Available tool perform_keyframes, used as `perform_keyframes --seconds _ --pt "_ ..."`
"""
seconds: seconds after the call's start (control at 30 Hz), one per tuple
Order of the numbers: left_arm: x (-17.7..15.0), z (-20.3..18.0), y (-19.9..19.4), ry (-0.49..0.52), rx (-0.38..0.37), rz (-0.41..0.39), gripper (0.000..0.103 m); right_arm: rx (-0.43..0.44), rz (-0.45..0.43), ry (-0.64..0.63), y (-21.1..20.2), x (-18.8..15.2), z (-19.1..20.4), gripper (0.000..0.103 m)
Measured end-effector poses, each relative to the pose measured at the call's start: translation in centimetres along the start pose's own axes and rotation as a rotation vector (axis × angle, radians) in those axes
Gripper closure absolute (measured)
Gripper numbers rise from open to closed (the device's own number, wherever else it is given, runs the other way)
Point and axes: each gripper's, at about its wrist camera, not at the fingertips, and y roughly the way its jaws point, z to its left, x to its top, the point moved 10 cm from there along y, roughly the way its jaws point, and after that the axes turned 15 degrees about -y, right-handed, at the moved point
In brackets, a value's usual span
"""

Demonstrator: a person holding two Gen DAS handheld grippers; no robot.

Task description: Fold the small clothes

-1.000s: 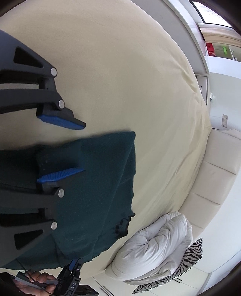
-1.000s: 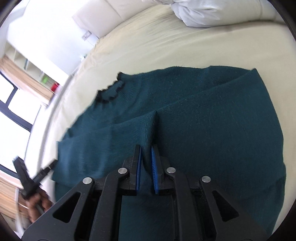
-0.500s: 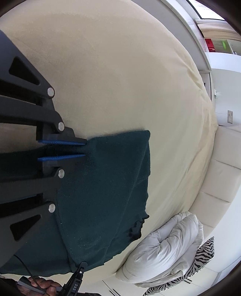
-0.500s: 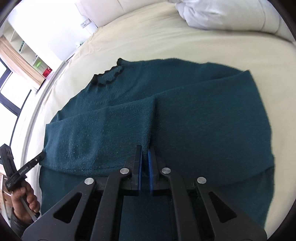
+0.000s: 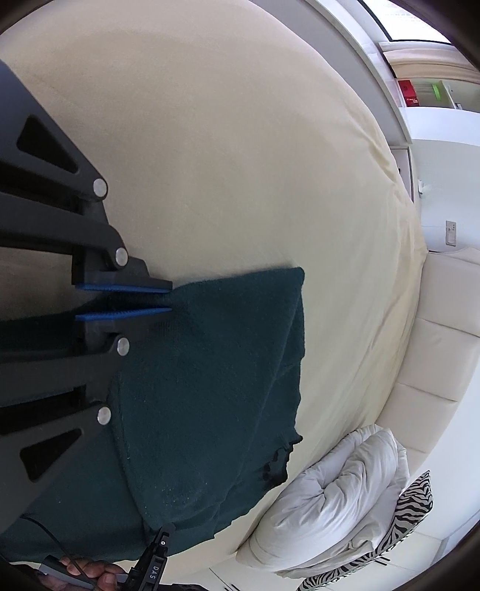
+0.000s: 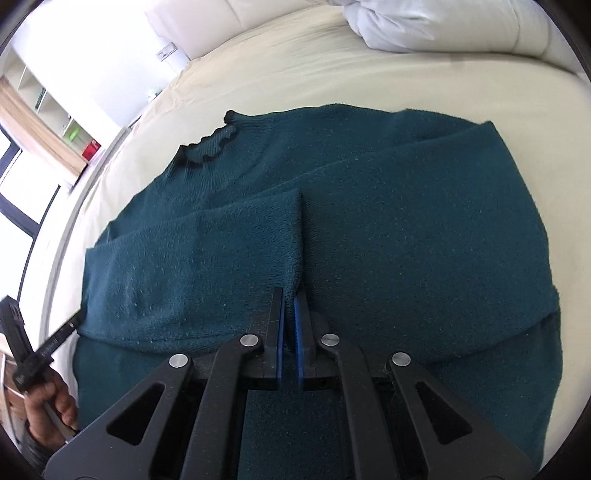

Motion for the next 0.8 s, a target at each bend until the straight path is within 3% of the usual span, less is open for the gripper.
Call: perform_keyframes --seconds 0.07,0.13,0.17,0.3,0.4,0.43,0.47,0.5,0.6,0.8 --pt "0.0 -0.1 -0.4 0.005 0.001 -0.011 0.086 0.023 -0.01 0.028 0.2 -0.1 -0.6 0.1" --pt "-0.1 0.1 -1.4 0.013 0.029 -0.033 0.07 0.051 -0.036 0.083 -0.4 -0.1 -1.2 0.099" --pt "-0.4 0.2 -2.0 0.017 0.037 -0.038 0.067 0.048 -0.045 0.1 -0.6 0.0 -1.3 0.095" --pt "-2.3 0.9 -5.5 -0.005 0.008 -0.052 0.064 -0.071 -0.102 0.166 -3.2 -0.4 -3.9 0.087" --pt "-4.9 2.0 -7.9 -0.021 -0.015 -0.042 0.058 -0.038 -0.153 0.194 -6.1 -0.8 -4.0 0.085" --pt "-6.1 2.5 -8.7 -0.038 -0.026 -0.033 0.056 -0.028 -0.186 0.185 -7.8 -1.2 -3.7 0.082" --pt "-7.2 3.1 -9.5 -0.063 -0.039 -0.023 0.055 -0.026 -0.212 0.18 -9.1 -1.5 -3.4 0.072" --pt "-8.4 3.6 -10.2 -0.088 -0.057 -0.008 0.052 -0.026 -0.247 0.177 -10.8 -2.2 -3.1 0.054" --pt "-11.6 4.5 -11.9 -0.146 -0.104 0.032 0.046 -0.026 -0.317 0.167 -14.9 -4.3 -2.3 0.038" --pt "-15.8 5.2 -14.8 -0.172 -0.158 0.089 0.044 0.037 -0.267 0.101 -19.9 -11.3 -0.2 0.037"
